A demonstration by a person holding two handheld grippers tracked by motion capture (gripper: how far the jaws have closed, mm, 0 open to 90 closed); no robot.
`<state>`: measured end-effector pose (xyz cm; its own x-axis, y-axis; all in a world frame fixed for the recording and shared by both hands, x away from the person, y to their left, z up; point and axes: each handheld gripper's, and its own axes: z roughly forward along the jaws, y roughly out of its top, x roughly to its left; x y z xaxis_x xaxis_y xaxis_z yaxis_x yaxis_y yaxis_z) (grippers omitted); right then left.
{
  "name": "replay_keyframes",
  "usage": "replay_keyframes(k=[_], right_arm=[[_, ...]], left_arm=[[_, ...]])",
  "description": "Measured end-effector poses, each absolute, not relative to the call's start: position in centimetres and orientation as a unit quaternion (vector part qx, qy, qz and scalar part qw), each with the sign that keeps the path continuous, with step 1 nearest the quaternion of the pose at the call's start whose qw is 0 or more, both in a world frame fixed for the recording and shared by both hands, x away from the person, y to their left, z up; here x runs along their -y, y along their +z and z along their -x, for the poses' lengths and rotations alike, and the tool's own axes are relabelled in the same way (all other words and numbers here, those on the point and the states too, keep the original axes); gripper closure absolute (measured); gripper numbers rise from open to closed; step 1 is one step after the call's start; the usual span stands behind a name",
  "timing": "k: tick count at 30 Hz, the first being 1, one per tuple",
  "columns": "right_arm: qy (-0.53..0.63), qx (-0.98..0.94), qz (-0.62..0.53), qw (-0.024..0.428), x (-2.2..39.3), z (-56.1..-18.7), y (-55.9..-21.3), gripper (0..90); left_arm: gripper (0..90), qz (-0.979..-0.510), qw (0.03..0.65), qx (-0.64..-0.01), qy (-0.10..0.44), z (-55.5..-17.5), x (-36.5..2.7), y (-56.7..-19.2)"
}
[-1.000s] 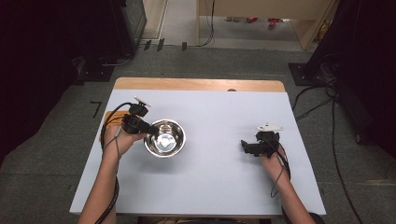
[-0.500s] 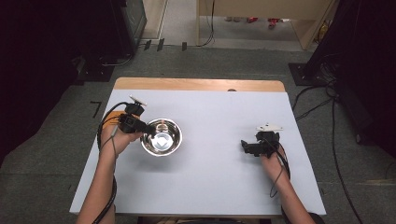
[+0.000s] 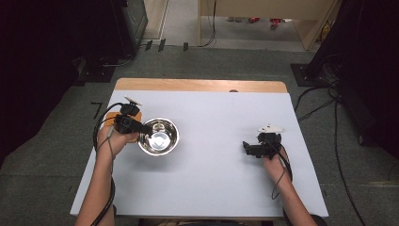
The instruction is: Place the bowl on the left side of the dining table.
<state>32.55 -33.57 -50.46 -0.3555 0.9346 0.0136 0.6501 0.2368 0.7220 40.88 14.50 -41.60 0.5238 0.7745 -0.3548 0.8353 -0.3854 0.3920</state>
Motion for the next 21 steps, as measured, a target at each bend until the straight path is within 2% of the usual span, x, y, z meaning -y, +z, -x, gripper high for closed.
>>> replay_keyframes(k=[21], right_arm=[[0.328,-0.756,-0.524,0.216,33.6,-32.6,-50.5,3.6]], left_arm=[[88.3,-0.803,0.275,-0.526,-0.049,-41.3,-17.6,-42.0]])
